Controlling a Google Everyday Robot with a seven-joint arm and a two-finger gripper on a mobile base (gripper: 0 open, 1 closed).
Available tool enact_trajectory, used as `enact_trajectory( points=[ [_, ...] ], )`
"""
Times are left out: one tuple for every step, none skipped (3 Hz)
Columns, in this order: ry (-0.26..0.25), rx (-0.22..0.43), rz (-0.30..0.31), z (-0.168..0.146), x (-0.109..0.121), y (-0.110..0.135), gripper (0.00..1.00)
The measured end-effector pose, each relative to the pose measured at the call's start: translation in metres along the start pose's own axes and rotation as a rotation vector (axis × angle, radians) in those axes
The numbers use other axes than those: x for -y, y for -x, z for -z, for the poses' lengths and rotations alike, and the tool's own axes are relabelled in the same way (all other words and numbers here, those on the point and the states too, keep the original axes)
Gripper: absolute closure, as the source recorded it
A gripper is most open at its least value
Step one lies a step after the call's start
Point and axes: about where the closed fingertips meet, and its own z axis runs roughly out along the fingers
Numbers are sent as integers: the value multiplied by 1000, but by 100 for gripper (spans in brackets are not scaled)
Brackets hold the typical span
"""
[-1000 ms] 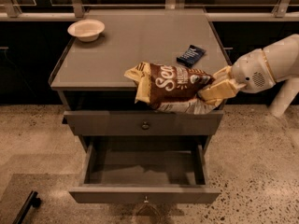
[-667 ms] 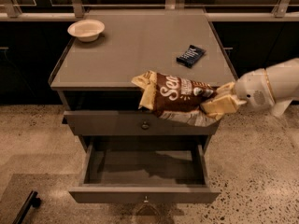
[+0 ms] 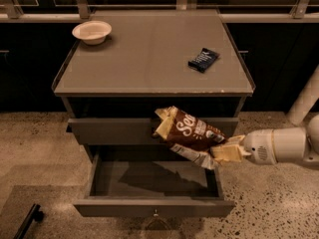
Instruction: Pick brown chip bag from middle drawer and place on counter
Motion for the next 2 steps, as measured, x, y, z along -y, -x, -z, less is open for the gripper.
enact_trajectory(
  points=[
    [10,-7,-90,-29,13,-37,100],
    [10,-10,-91,-30,13,-37,100]
  ],
)
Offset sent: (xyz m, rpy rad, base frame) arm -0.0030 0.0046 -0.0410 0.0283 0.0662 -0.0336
